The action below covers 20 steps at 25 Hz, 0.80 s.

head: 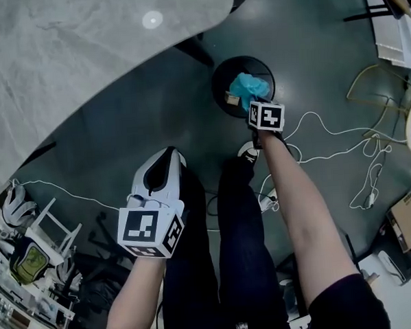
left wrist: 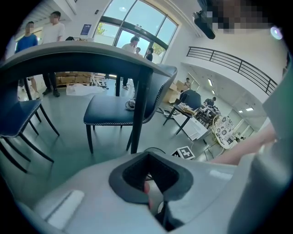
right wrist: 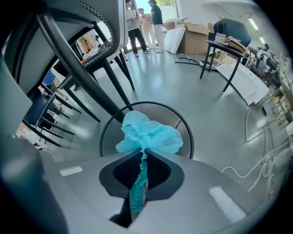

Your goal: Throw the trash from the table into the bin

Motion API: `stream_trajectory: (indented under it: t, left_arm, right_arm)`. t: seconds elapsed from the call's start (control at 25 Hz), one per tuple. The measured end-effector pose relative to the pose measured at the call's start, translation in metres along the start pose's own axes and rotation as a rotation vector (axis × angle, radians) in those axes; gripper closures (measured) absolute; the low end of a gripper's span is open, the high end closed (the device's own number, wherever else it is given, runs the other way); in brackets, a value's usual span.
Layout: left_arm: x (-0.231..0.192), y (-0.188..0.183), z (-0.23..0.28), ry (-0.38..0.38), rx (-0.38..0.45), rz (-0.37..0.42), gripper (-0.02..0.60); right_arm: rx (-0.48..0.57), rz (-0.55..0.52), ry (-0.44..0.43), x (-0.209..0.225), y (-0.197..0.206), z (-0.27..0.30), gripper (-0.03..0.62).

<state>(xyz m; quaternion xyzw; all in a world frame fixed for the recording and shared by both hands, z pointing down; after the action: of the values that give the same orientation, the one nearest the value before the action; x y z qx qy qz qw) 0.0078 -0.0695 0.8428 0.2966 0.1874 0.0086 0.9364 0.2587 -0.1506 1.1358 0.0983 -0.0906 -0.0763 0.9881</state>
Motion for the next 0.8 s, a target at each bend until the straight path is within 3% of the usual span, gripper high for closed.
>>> stream_trajectory:
  t: [0.4,0.8]
  left_arm:
    - [-0.005,0.001,0.004,-0.035,0.026,0.009,0.581]
    - [-0.007,0.001,-0.003,-0.051,0.02,0.015,0.581]
  right_arm:
    - [-0.018,-0.007,0.008,0.003,0.007,0.025,0.54]
    - [-0.022,-0.002,-0.015,-0.004,0.014,0.013,0.409]
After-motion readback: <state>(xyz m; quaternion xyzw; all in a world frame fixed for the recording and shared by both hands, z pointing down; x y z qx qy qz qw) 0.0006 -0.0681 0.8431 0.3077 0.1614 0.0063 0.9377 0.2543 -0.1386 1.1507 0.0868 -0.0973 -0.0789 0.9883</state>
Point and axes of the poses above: the fingertips, and each gripper's own axes: z forward along the fingers, x to its right, y out of its underside, the point moved 3 cm from there along -z, backward along the fingers, and after that the axes turned 4 degrees about -x, right-handed, at the moved point
